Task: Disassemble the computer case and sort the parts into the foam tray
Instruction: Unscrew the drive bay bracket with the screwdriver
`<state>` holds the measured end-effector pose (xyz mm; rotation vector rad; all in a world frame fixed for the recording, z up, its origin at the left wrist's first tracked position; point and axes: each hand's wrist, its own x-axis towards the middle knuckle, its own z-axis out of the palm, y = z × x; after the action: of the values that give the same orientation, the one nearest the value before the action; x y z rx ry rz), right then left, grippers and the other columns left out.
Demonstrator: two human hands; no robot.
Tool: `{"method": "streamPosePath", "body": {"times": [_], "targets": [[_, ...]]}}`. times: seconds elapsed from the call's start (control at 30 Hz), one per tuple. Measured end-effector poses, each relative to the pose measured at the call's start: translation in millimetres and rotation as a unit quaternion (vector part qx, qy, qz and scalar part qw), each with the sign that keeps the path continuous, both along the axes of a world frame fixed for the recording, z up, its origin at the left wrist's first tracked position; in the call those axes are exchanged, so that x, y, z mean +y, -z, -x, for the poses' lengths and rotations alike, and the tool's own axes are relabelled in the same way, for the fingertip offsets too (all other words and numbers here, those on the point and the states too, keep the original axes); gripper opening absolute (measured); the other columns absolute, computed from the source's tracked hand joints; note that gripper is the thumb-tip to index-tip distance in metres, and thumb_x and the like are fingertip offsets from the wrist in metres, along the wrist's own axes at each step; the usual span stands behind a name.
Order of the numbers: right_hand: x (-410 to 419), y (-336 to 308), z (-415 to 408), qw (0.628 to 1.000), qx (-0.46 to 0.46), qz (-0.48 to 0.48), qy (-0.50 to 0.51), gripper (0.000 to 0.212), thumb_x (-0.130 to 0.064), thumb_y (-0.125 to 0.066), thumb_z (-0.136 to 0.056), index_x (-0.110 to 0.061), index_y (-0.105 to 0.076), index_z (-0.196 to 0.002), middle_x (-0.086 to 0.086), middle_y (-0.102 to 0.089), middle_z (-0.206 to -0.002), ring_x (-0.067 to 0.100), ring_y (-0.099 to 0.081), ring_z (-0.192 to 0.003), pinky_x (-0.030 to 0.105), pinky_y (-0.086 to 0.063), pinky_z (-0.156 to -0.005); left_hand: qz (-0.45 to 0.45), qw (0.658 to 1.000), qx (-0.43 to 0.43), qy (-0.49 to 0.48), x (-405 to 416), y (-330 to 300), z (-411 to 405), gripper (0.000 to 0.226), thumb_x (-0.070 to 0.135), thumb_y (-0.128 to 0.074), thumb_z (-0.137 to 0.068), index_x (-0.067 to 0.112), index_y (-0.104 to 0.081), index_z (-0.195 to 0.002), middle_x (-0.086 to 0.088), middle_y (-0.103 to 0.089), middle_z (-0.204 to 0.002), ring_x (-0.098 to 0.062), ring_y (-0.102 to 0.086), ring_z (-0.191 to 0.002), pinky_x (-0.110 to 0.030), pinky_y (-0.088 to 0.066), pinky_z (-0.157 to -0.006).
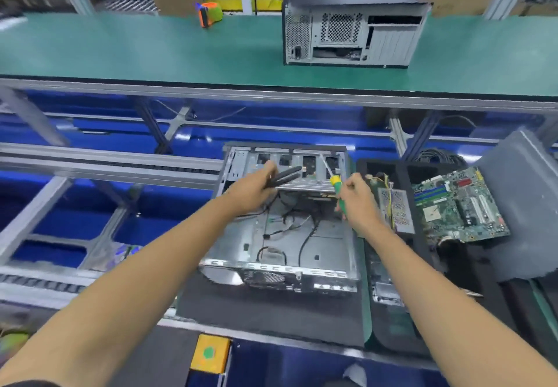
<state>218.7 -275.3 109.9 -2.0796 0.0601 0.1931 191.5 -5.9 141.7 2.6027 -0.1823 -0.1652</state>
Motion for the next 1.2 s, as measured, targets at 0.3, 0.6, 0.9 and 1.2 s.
{"method": "streamPosePath", "body": {"times": [0.3,0.6,0.9,1.2], "targets": [[124,29,90,0.993,-0.018,0.105,-0.056,0.03,-0.053,-0.052,-0.099,-0.029,-0.043,-0.083,-0.007,-0.066,-0.061,0.014,-0.062,-0.057,0.037,-0.044,-0.06,0.106,0.98,0.035,-0.167,124,51,122,0.05,0.069,-0.057,-0.092,0.034,-0.034,-0.12,0.011,-0.055,-0.106,-0.015,-0.062,-0.081,-0.034,-0.044,-0.068],[160,51,109,0.965,-0.067,0.224,-0.117,0.02,-0.048,-0.05,-0.091,-0.031,-0.04,-0.088,-0.005,-0.064,-0.069,0.021,-0.06,-0.063,0.032,-0.034,-0.054,0.013,0.992,0.055,-0.109,184,129,239,0.059,0.051,-0.065,-0.095,0.015,-0.045,-0.137,-0.001,-0.041,-0.119,-0.024,-0.062,-0.101,-0.046,-0.05,-0.088],[160,62,106,0.961,-0.073,0.245,-0.11,0.021,-0.053,-0.045,-0.085,-0.033,-0.04,-0.086,-0.004,-0.064,-0.064,0.019,-0.06,-0.058,0.03,-0.032,-0.053,-0.159,0.969,0.173,0.073,203,188,323,0.052,0.032,-0.065,-0.098,0.017,-0.045,-0.143,-0.01,-0.041,-0.14,-0.031,-0.048,-0.124,-0.037,-0.041,-0.103],[160,59,109,0.963,-0.064,0.24,-0.101,0.024,-0.053,-0.047,-0.09,-0.03,-0.04,-0.085,-0.004,-0.066,-0.066,0.02,-0.062,-0.064,0.032,-0.039,-0.058,-0.258,0.918,0.279,0.113,185,203,328,0.065,0.007,-0.071,-0.089,0.016,-0.038,-0.145,-0.009,-0.033,-0.151,-0.029,-0.034,-0.138,-0.045,-0.05,-0.091]]}}
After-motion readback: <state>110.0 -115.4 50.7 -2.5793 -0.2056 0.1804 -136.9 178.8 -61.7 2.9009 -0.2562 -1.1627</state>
